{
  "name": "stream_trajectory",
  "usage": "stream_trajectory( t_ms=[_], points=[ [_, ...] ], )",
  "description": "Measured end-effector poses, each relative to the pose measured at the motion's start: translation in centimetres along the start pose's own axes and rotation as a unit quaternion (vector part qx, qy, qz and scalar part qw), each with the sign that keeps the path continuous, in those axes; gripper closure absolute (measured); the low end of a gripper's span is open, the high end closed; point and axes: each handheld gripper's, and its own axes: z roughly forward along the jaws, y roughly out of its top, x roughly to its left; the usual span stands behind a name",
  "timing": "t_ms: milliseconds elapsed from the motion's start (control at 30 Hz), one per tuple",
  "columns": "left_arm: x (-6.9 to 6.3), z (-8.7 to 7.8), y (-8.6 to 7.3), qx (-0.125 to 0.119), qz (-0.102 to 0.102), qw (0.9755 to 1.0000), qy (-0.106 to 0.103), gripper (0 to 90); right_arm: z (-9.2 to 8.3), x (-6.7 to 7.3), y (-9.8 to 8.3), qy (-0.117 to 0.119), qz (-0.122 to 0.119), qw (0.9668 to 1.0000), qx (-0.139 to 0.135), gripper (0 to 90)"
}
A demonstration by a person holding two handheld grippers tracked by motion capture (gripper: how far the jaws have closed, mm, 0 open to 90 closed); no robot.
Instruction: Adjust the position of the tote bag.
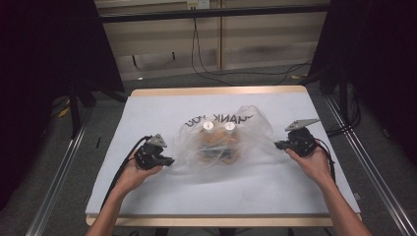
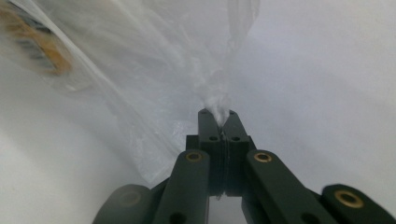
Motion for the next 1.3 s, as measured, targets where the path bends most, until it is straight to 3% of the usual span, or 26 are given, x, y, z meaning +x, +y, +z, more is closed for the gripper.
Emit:
stream_trajectory(
  t_ms=[33,100,167,333,367,433,500,533,567,600,633,700,733,800,833,933,967,1000,1033,1067,1100,1133,1167,1233,1300],
  points=[
    [0.3,-0.1,0.1,0.012,0.016,0.9998,-0.001,90.0,0.1,-0.2,-0.3,0.004,0.003,1.0,-0.001,89.4],
    [0.2,0.1,0.1,0.01,0.008,0.9999,-0.001,90.0,0.1,-0.3,-0.5,0.006,0.008,0.9999,-0.008,89.4],
    [0.4,0.2,0.1,0.016,0.015,0.9997,-0.003,90.0,0.1,-0.2,-0.6,0.005,0.008,0.9999,-0.006,89.5],
    [0.1,0.4,0.1,-0.004,-0.001,1.0,-0.001,90.0,0.7,-0.4,-0.8,0.006,0.003,1.0,0.006,89.6],
    [0.3,0.1,0.3,0.016,0.028,0.9995,-0.001,90.0,0.8,-0.4,-1.0,0.004,0.002,0.9999,0.01,89.6],
    [-0.1,0.1,0.3,-0.004,0.011,0.9999,0.004,90.0,0.8,-0.5,-1.2,0.0,0.001,0.9999,0.015,89.6],
    [0.3,0.1,0.2,0.005,0.022,0.9997,0.0,90.0,0.7,-0.7,-1.5,0.001,0.007,0.9999,0.012,89.6],
    [0.1,0.3,0.0,-0.014,-0.008,0.9999,0.001,90.0,0.7,-0.8,-1.6,-0.002,0.01,0.9998,0.014,89.6],
    [0.1,0.3,0.0,-0.014,-0.008,0.9999,0.001,90.0,0.7,-0.8,-1.6,-0.002,0.01,0.9998,0.014,89.6],
    [0.4,0.1,0.0,0.007,0.021,0.9998,0.0,90.0,0.8,-0.9,-1.8,-0.003,0.01,0.9998,0.017,89.7],
    [0.1,0.3,-0.2,-0.011,-0.004,0.9999,0.005,90.0,0.9,-1.0,-2.0,-0.01,0.004,0.9997,0.023,89.7],
    [0.4,0.1,-0.2,0.002,0.014,0.9999,0.007,90.0,1.0,-1.2,-2.6,-0.015,0.002,0.9994,0.031,89.7],
    [0.3,0.2,-0.3,0.001,0.002,0.9999,0.016,90.0,0.9,-1.3,-2.8,-0.019,0.011,0.9991,0.035,89.7],
    [0.5,0.3,-0.4,0.003,0.003,0.9999,0.015,90.0,0.6,-1.7,-3.1,-0.02,0.014,0.9993,0.029,89.7],
    [0.5,0.4,-0.5,-0.005,-0.01,0.9997,0.021,90.0,0.5,-1.8,-3.1,-0.024,0.016,0.9992,0.028,89.7],
    [0.7,0.2,-0.6,0.006,-0.009,0.9995,0.028,90.0,0.2,-2.0,-3.2,-0.03,0.016,0.9992,0.022,89.7],
    [0.9,0.1,-0.7,0.019,0.008,0.9992,0.033,90.0,0.1,-2.2,-3.3,-0.029,0.019,0.9992,0.02,89.7],
    [0.8,0.3,-0.9,0.01,-0.009,0.9992,0.038,90.0,0.0,-2.2,-3.3,-0.032,0.019,0.9991,0.022,89.7],
    [1.0,0.2,-1.0,0.019,-0.006,0.999,0.041,90.0,0.0,-2.3,-3.3,-0.034,0.016,0.999,0.022,89.7],
    [1.1,0.3,-1.2,0.016,-0.017,0.9991,0.036,90.0,0.0,-2.4,-3.3,-0.033,0.015,0.9991,0.023,89.7],
    [1.5,0.0,-1.3,0.027,-0.001,0.9991,0.032,90.0,0.1,-2.4,-3.4,-0.033,0.017,0.999,0.023,89.7],
    [1.6,-0.2,-1.4,0.031,-0.001,0.9989,0.036,90.0,0.2,-2.3,-3.4,-0.032,0.018,0.999,0.025,89.7],
    [1.5,0.0,-1.5,0.017,-0.024,0.9988,0.04,90.0,0.4,-2.2,-3.4,-0.035,0.012,0.9989,0.03,89.7],
    [1.7,-0.3,-1.7,0.031,-0.013,0.9982,0.05,90.0,0.6,-1.9,-3.2,-0.032,0.006,0.999,0.03,89.7],
    [1.9,-0.6,-2.0,0.029,-0.018,0.9982,0.05,90.0,0.7,-1.7,-3.1,-0.028,-0.001,0.9992,0.03,89.7]
  ],
)
